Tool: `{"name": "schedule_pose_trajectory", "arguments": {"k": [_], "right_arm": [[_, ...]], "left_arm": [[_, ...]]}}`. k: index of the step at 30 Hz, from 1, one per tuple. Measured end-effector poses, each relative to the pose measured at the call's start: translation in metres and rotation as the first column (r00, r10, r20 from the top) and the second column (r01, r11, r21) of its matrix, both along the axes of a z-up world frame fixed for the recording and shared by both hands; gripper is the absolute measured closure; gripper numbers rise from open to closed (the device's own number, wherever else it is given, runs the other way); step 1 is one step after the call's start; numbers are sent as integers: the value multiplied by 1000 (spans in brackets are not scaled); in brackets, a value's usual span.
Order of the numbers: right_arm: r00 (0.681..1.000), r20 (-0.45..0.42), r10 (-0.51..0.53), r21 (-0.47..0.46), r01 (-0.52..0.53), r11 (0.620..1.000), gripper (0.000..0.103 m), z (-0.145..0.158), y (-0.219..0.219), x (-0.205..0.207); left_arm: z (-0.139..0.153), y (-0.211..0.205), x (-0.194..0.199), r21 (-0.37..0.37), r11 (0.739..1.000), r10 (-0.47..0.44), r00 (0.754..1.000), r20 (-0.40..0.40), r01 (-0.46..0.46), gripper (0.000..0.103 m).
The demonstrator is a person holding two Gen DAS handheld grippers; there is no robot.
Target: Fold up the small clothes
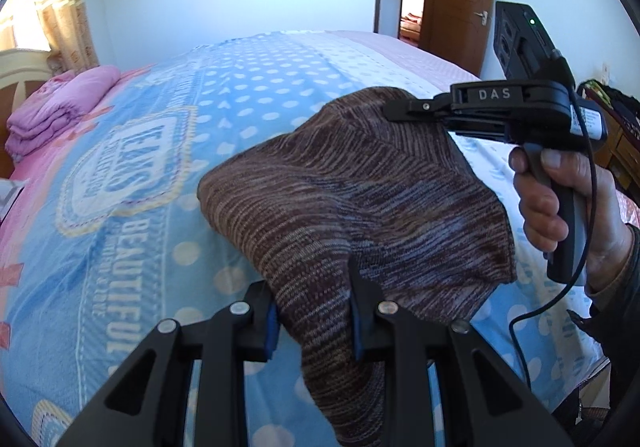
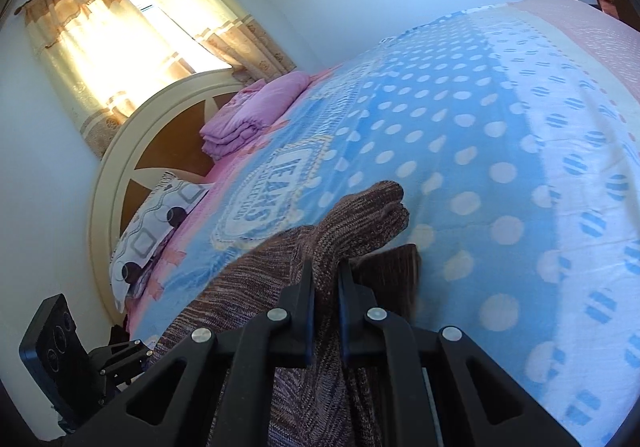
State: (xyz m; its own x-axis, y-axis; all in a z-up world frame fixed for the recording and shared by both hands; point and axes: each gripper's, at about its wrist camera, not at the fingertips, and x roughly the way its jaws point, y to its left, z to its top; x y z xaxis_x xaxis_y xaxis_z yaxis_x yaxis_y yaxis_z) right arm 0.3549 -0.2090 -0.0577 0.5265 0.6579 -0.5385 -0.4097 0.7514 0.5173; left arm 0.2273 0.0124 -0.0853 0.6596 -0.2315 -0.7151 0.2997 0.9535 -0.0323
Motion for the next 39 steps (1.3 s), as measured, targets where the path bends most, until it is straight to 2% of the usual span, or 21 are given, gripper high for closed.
{"name": "schedule_pose_trajectory", "arguments": {"k": [10, 15, 17, 18, 20, 22, 25, 30, 32, 33, 34, 36, 39], "right_arm": [[997, -19, 71, -31, -72, 997, 94, -7, 47, -5], [997, -63, 54, -69, -58, 996, 94, -29, 47, -8], [991, -112, 70, -61, -77, 995, 91, -45, 47, -4], [989, -129, 76, -77, -87, 993, 88, -50, 48, -3], [986, -149, 70, -117, -88, 989, 59, -59, 49, -2], [989, -142, 39, -113, -55, 992, 55, -65, 40, -3], [984, -178, 3, -88, -19, 996, 55, -76, 26, 4], [966, -245, 86, 78, -69, 995, 55, -95, 24, 17], [959, -265, 101, 65, -87, 994, 57, -99, 33, 22], [954, -271, 131, 63, -118, 991, 64, -98, 41, 23], [946, -282, 161, 71, -147, 987, 85, -98, 49, 24], [949, -272, 163, 52, -154, 987, 86, -93, 63, 24], [955, -228, 190, 81, -175, 981, 87, -74, 79, 23]], "left_arm": [[-10, 39, -16, -12, 999, 41, 999, -16, -42, 75], [-33, 51, -19, -4, 999, 43, 998, -55, -43, 75], [-42, 52, -20, 1, 999, 46, 996, -72, -46, 75], [-49, 53, -21, 5, 999, 50, 995, -82, -49, 75], [-60, 56, -22, -1, 999, 52, 994, -95, -52, 75], [-64, 59, -24, -12, 999, 52, 994, -98, -53, 75], [-65, 60, -24, -23, 998, 50, 995, -88, -52, 75], [-67, 59, -25, -38, 998, 50, 995, -83, -54, 75], [-67, 61, -25, -45, 998, 50, 996, -80, -54, 75], [-66, 61, -25, -48, 997, 52, 996, -79, -56, 75], [-65, 62, -27, -49, 997, 55, 996, -77, -58, 75], [-60, 64, -28, -59, 996, 59, 996, -74, -63, 75], [-47, 72, -34, -54, 995, 77, 996, -51, -80, 75]]}}
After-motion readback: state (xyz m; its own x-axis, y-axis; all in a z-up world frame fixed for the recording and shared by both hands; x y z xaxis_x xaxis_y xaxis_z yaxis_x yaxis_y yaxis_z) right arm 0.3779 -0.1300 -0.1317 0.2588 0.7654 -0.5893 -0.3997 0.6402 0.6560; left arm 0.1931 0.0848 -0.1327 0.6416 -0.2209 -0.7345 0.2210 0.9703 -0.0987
